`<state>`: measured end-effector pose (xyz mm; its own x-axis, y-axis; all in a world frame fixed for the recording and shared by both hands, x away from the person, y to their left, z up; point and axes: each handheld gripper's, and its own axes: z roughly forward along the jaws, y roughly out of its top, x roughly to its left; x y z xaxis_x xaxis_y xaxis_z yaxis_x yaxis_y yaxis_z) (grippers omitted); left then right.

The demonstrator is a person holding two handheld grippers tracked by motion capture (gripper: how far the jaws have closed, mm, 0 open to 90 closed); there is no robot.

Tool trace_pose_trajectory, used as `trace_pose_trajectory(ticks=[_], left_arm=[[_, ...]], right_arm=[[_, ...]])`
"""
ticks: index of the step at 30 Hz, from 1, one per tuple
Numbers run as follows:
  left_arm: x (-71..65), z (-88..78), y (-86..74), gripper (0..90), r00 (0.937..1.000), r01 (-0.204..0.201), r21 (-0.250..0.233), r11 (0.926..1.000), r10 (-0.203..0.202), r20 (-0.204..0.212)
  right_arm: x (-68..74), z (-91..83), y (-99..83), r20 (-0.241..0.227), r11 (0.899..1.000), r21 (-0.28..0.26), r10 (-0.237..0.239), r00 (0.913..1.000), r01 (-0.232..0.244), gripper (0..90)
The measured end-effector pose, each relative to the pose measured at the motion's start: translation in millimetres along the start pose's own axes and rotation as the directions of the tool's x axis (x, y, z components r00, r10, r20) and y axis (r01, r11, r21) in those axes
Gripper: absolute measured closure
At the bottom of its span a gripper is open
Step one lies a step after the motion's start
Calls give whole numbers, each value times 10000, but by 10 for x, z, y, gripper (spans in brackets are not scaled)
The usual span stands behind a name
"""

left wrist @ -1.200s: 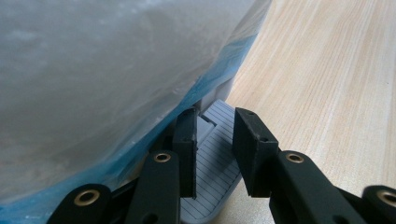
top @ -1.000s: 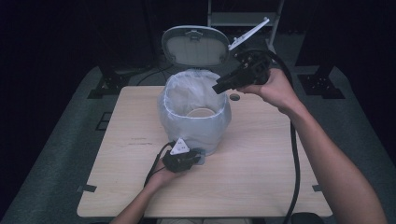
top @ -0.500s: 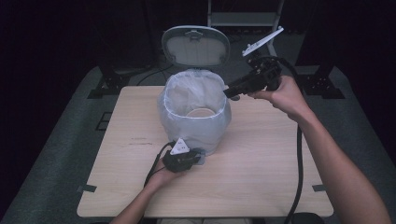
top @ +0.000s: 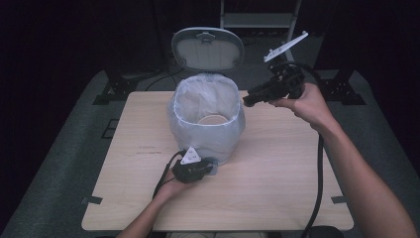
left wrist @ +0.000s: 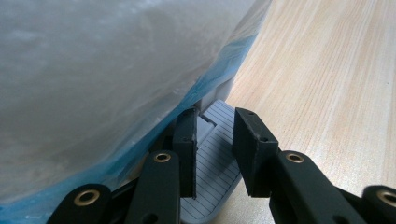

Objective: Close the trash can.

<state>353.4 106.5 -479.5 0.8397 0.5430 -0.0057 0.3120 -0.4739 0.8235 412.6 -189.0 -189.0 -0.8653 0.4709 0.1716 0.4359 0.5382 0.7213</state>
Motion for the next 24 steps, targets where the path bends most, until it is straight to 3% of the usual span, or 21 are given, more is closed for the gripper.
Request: trace_pose_trajectory(ticks=[5, 24], left_arm=[[0, 0, 0, 708, 10000, 2, -3, 10000, -2, 1], [0, -2, 1, 708, 10000, -1, 18, 10000, 1, 3]], right_arm=[[-52, 3, -102, 98, 9999, 110, 93, 9999, -94, 556], [-228, 24, -450, -44, 9972, -305, 682, 9977, -683, 553]])
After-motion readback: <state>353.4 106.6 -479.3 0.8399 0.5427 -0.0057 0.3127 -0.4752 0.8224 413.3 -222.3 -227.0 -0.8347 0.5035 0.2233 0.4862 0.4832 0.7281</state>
